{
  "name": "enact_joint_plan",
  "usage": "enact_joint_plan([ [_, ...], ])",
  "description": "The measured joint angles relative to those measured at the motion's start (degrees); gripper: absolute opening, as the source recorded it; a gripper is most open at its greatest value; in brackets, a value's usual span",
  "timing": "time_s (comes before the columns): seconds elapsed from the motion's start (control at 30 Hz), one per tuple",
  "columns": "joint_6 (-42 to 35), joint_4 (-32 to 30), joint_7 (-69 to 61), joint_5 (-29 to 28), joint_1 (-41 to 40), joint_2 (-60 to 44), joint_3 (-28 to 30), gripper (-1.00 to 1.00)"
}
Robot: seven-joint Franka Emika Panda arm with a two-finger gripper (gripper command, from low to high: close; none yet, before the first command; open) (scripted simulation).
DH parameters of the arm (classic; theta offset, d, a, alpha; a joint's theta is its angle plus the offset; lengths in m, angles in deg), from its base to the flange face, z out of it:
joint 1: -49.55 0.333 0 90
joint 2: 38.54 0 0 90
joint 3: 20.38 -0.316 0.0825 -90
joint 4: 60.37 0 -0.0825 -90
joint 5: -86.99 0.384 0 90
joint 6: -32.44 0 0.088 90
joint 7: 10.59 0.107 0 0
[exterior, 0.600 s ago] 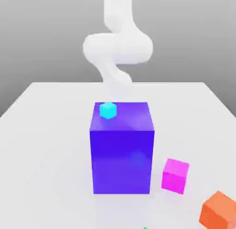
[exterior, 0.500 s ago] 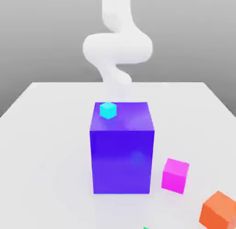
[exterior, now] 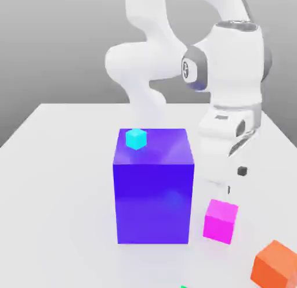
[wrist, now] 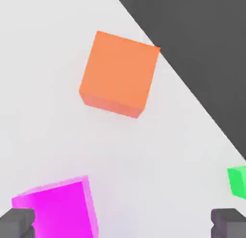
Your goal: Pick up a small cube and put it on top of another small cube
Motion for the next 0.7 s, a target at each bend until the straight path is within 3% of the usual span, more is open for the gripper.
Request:
enact_joint_plan([
  [0.23, 11.81, 0.14, 0.07, -3.23, 1.14, -14.41, 1.04, 0.0],
  [0.27, 13.1, 0.33, 0.21, -3.4, 1.26, -15.91, 1.19, -1.0],
  [0.5, 13.08, 0.34, 0.39, -3.63, 1.12, -16.0, 1.12, -1.0],
  [0.7, 3.68, -1.22, -0.95, -1.8, 0.93, -5.0, 0.42, -1.0],
])
